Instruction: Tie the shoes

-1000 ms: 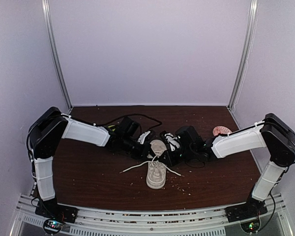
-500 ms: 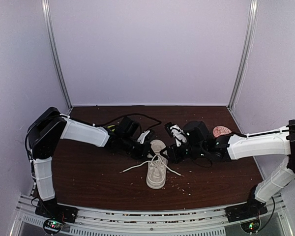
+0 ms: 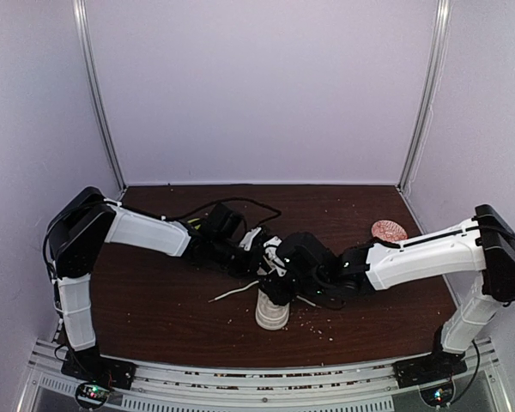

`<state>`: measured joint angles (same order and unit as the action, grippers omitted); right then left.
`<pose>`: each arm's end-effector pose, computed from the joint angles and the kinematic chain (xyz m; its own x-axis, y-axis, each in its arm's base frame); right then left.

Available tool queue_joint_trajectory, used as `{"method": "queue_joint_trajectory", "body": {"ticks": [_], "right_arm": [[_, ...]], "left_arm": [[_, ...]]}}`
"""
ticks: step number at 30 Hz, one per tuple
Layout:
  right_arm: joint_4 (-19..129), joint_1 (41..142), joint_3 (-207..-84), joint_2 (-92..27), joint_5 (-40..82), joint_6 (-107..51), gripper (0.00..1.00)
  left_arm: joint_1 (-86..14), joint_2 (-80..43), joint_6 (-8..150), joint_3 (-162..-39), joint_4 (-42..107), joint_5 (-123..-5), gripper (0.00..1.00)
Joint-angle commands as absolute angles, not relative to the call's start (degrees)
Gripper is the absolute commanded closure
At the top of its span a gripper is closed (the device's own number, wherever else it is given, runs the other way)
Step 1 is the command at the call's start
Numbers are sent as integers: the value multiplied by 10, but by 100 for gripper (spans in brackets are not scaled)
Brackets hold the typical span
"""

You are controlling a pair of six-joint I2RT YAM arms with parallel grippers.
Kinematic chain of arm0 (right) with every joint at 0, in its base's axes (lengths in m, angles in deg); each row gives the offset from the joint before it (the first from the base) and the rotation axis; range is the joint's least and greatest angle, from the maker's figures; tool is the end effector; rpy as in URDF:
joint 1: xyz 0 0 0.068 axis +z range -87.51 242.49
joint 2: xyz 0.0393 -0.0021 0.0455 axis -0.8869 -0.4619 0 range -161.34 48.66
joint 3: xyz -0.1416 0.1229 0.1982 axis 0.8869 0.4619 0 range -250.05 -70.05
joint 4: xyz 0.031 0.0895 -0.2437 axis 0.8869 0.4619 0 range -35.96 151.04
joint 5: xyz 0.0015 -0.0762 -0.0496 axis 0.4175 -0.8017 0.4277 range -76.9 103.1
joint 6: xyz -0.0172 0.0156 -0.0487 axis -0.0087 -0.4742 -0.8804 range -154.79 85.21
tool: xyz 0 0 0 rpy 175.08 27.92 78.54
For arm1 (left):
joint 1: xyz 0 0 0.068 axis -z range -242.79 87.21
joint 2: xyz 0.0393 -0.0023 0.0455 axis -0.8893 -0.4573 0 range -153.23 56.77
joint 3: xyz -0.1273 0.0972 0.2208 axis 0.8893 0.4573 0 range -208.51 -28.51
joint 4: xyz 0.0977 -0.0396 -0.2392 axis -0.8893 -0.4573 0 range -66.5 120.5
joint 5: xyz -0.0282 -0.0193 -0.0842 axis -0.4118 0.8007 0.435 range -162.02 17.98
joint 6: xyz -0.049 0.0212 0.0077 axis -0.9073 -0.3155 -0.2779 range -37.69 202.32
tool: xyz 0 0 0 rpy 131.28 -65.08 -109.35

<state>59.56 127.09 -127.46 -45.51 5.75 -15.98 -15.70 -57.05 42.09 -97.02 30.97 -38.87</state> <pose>0.1552 0.3163 0.2047 -0.5490 -0.4106 -0.7281 -0.7166 0.6796 0.1570 0.2684 -0.3172 0.1498 -0.9331 0.2095 -0.2922 0.3596 0.5520 -0.7523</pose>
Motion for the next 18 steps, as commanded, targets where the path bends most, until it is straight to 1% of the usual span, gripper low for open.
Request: {"method": "queue_joint_trajectory", "body": {"ticks": [1,5,8,10,12,13,14,15,18], "right_arm": [[625,1278,-1311,-481,26,-162,46],[639,1279,-1325,-494,25,-166,48],[648,1279,-1330,-500,24,-163,55],[644,1279,-1326,-499,24,-160,65],[648,1277,-1324,-497,22,-158,79],[648,1273,-1321,-494,22,-156,90],[647,1269,-1317,-488,26,-153,96],[642,1261,-1309,-481,33,-150,100],[596,1219,-1272,-447,88,-132,100]], "left_arm": [[-154,-554,416,-964,334,-397,100],[-154,-554,417,-963,334,-398,100],[-155,-554,417,-963,333,-399,100],[-155,-552,417,-963,332,-402,100],[-155,-552,418,-962,331,-405,100],[-155,-552,417,-961,330,-408,100],[-155,-551,417,-960,330,-410,100],[-155,-550,417,-958,329,-411,100],[-157,-543,415,-950,330,-424,100]]}}
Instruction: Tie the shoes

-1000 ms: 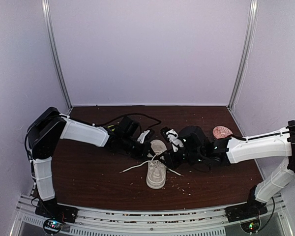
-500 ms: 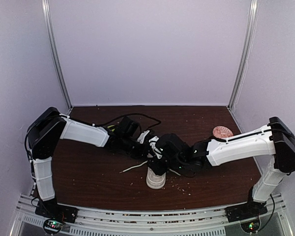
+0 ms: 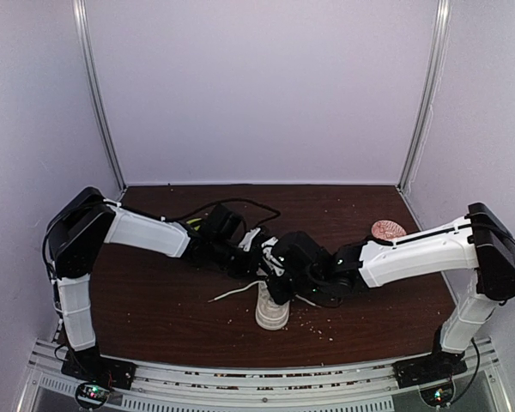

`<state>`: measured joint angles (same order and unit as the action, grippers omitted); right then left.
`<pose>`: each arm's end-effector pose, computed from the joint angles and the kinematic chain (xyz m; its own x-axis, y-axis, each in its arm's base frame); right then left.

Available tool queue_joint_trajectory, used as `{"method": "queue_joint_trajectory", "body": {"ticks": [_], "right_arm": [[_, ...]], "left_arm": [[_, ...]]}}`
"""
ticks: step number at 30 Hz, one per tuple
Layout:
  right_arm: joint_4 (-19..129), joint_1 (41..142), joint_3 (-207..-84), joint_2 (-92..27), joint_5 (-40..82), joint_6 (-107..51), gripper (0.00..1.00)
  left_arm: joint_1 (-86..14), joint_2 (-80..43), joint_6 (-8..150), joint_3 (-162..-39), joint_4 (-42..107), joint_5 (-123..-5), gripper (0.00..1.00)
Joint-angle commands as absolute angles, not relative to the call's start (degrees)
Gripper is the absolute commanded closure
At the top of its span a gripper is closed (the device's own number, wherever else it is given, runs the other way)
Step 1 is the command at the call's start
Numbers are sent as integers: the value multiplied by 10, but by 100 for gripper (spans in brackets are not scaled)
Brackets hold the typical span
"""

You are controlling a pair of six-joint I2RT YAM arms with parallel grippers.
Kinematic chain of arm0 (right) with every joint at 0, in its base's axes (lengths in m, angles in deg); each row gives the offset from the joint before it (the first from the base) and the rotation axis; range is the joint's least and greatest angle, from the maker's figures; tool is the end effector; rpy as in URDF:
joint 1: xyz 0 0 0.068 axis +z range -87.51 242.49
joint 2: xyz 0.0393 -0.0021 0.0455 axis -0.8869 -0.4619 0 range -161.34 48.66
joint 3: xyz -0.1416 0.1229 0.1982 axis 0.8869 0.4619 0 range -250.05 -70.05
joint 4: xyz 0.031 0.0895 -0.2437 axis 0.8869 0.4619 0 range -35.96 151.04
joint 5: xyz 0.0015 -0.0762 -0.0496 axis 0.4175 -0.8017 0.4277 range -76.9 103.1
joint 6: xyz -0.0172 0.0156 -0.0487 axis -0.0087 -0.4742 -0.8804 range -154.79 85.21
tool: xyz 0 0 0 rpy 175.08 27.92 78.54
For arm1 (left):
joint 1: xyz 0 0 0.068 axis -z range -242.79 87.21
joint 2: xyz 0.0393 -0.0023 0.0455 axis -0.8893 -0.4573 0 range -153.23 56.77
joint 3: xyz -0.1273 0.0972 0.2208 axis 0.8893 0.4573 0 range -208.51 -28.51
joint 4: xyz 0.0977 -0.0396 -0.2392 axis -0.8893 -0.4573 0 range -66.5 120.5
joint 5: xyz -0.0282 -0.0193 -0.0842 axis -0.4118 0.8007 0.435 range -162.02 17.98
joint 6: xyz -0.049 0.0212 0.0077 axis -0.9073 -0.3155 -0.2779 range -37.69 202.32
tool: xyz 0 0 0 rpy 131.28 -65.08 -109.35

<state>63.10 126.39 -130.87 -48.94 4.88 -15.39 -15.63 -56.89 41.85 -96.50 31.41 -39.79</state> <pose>0.1643 0.3239 0.1981 -0.5784 -0.4334 -0.6911 -0.6921 0.7091 0.1346 0.2675 -0.3164 0.1486 -0.9340 0.1997 -0.2963 0.3569 0.5615 -0.7465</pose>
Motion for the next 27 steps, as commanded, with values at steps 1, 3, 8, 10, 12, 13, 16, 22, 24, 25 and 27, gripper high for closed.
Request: {"method": "queue_joint_trajectory", "body": {"ticks": [1,3,8,10,12,13,16,22,24,25,27], "right_arm": [[587,1210,-1262,-439,103,-127,100],[574,1181,-1246,-427,123,-119,100],[557,1125,-1218,-423,157,-106,100],[554,1107,-1211,-425,165,-102,100],[546,1093,-1201,-427,176,-98,100],[542,1086,-1196,-428,180,-96,100],[533,1071,-1183,-429,189,-88,100],[522,1042,-1165,-430,202,-76,100],[521,1036,-1160,-430,204,-74,100],[520,1033,-1158,-430,205,-72,100],[519,1027,-1153,-429,207,-70,100]], "left_arm": [[-158,-540,414,-947,330,-428,100],[-159,-534,412,-938,332,-437,100],[-168,-521,404,-916,340,-452,100],[-172,-515,402,-905,341,-458,100],[-175,-508,400,-893,345,-465,100],[-177,-504,399,-886,345,-470,100],[-185,-486,395,-862,346,-486,100],[-204,-446,384,-800,353,-520,100],[-210,-434,379,-782,356,-530,100],[-214,-429,376,-773,357,-536,100],[-221,-422,368,-758,361,-544,100]]}}
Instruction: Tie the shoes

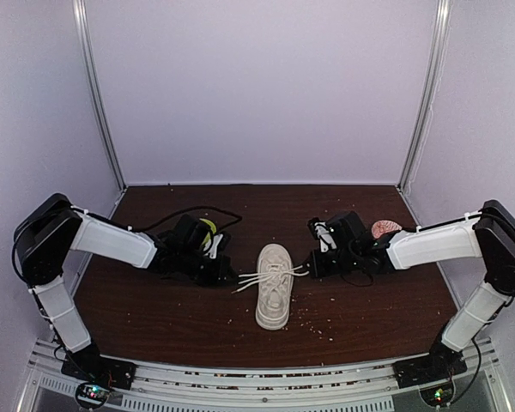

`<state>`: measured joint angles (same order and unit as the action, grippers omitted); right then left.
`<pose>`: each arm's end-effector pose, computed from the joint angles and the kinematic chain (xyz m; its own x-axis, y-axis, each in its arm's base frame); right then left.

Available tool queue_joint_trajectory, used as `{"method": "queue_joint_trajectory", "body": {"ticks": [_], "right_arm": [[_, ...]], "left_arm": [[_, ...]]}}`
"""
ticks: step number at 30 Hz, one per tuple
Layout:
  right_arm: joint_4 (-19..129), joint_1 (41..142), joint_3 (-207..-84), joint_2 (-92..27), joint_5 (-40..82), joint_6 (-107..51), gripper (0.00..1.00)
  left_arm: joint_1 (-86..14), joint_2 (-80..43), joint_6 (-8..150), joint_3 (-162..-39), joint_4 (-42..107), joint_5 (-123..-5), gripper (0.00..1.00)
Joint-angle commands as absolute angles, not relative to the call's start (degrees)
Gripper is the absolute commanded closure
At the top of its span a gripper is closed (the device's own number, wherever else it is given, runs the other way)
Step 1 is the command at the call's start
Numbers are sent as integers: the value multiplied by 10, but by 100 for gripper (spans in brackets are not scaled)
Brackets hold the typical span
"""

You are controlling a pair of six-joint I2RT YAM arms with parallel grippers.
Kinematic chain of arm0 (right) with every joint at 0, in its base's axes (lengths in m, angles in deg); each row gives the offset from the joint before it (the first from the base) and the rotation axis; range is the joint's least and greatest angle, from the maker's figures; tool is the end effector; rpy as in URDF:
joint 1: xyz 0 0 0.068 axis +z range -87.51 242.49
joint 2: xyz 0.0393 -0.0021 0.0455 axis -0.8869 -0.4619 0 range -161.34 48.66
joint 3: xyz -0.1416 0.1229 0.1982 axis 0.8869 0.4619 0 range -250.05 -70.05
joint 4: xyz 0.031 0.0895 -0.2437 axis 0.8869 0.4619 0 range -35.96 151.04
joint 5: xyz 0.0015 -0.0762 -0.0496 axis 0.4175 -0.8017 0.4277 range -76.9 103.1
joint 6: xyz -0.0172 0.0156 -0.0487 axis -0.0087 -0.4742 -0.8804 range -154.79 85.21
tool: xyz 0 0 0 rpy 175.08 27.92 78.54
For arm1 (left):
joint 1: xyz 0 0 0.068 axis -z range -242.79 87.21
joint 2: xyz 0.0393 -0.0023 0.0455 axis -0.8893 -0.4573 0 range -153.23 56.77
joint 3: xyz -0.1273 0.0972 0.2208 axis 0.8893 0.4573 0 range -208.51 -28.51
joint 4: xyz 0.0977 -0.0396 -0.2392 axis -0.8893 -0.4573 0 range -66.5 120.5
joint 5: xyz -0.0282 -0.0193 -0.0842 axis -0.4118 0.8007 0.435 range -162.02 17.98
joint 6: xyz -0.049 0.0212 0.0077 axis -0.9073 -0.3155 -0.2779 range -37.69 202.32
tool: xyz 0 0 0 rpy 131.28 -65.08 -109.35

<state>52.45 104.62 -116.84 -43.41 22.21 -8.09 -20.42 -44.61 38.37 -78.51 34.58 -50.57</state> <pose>0.2361 0.2212 0.1700 -0.7934 -0.1194 -0.5968 -0.4373 0.7938 0.4226 0.2457 -0.2417 0.1395 -0.9534 -0.0047 -0.3016 0.2065 0.7185 -0.6641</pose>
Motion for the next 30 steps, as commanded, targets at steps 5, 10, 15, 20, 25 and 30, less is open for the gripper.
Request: {"method": "queue_joint_trajectory", "body": {"ticks": [5,10,15,20,25,30], "right_arm": [[512,1018,-1145,-427,214,-67,100],[511,1014,-1143,-425,221,-69,100],[511,1015,-1166,-415,276,-85,100],[532,1024,-1229,-431,309,-112,100],[560,1025,-1324,-506,333,-133,100],[560,1024,-1383,-583,356,-140,100]], "left_arm": [[-231,-420,356,-739,379,-540,100],[-231,-423,359,-745,373,-541,100],[-230,-426,398,-769,366,-504,100],[-229,-396,457,-801,306,-529,61],[-230,-369,522,-832,243,-569,43],[-224,-364,591,-857,238,-535,43]]}}
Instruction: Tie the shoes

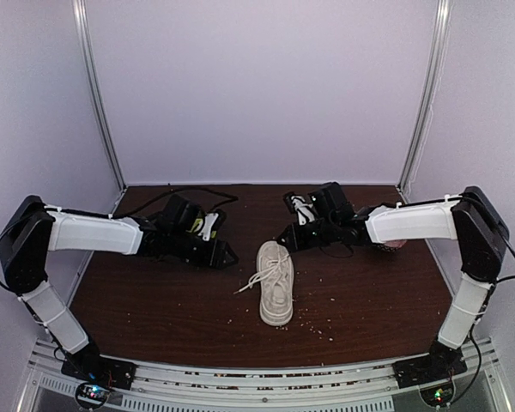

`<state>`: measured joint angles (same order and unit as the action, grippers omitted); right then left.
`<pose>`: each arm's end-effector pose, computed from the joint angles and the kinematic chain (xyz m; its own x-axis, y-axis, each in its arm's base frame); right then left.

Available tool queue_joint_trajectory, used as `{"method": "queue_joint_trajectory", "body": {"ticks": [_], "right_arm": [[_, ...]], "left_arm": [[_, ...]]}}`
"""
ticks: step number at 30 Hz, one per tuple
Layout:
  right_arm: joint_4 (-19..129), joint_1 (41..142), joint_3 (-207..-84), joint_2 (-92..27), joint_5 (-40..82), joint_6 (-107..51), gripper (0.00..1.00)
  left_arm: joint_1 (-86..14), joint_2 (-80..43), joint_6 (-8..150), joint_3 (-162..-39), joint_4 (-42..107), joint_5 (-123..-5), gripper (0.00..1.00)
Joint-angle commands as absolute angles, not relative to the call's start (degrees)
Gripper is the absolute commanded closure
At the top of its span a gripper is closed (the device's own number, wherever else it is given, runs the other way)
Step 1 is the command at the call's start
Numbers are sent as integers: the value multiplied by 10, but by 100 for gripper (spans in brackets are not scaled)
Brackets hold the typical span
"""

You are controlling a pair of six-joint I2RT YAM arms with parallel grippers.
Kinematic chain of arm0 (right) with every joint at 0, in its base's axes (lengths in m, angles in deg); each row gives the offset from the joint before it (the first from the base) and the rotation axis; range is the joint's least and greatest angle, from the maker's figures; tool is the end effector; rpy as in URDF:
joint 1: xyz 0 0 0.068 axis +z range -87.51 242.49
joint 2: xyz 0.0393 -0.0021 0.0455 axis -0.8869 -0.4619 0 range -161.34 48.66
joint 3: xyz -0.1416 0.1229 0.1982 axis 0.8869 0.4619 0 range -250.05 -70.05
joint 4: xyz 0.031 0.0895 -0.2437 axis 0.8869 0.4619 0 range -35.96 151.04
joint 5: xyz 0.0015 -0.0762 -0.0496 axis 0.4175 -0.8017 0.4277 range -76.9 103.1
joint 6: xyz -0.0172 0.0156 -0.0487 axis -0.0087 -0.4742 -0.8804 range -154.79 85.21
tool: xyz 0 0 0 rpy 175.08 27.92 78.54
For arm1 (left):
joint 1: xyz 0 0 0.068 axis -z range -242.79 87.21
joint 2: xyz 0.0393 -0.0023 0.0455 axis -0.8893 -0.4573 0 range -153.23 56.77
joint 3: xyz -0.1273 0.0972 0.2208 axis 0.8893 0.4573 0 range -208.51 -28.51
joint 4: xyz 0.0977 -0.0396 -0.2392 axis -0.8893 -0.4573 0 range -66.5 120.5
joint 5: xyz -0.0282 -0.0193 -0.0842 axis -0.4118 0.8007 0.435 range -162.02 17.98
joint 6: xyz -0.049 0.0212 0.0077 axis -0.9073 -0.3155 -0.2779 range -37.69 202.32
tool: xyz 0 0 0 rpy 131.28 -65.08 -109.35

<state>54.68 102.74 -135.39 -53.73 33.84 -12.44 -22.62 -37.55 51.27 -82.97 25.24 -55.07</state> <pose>0.2919 0.2638 0.2060 -0.7427 -0.1628 -0.6495 -0.5792 0.6430 0.5012 0.2551 -0.2289 0.1891 -0.8633 0.0830 -0.4979 0.3839 0.7483 -0.5409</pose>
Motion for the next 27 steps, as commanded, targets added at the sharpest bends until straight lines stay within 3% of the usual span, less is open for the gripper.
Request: {"method": "queue_joint_trajectory", "body": {"ticks": [1,4,11,14,18,27], "right_arm": [[558,1025,-1387,-590,359,-140,99],[554,1024,-1390,-597,361,-140,91],[542,1009,-1344,-544,348,-141,55],[528,991,-1297,-496,345,-136,47],[503,970,-1229,-455,350,-126,42],[415,967,-1132,-445,387,-79,43]], "left_arm": [[-221,-367,600,-864,243,-520,43],[-209,-392,623,-901,242,-470,43],[-171,-477,656,-1008,202,-454,42],[-163,-503,666,-1040,189,-451,42],[-153,-535,680,-1076,167,-446,41],[-145,-578,698,-1113,139,-445,41]]}}
